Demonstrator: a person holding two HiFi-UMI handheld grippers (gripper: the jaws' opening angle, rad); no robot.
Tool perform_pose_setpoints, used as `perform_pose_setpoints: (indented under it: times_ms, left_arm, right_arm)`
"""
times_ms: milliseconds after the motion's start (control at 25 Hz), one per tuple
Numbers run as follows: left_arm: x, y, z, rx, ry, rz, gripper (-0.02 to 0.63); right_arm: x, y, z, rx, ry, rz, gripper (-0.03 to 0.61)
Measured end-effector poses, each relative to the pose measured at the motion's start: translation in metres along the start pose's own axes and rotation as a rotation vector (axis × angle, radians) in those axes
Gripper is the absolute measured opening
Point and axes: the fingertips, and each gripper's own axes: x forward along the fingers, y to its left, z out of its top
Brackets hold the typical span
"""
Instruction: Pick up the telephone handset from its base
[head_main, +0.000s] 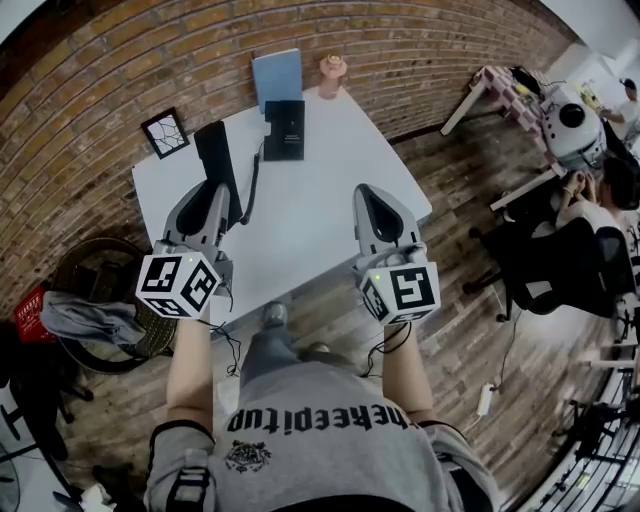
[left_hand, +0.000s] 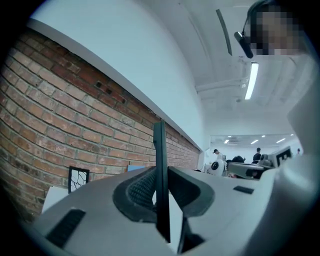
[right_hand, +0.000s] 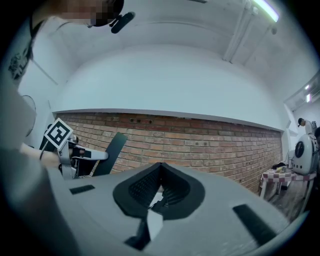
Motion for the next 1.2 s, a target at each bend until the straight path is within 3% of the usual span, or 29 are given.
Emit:
perform_pose_setpoints:
  times_ms: [520, 1200]
  left_arm:
    - [-0.044, -0.037, 0.009, 0.069, -0.083, 0.037, 0.066]
    - [-0.072, -0.059, 0.006, 0.056, -0.118, 0.069, 0.066]
  right_arm:
    - [-0.039, 0.011, 0.012, -0.017, -0.023, 0.021, 0.003]
    - [-0.073, 0.013, 0.015, -0.015, -0.043, -0.002, 0.003]
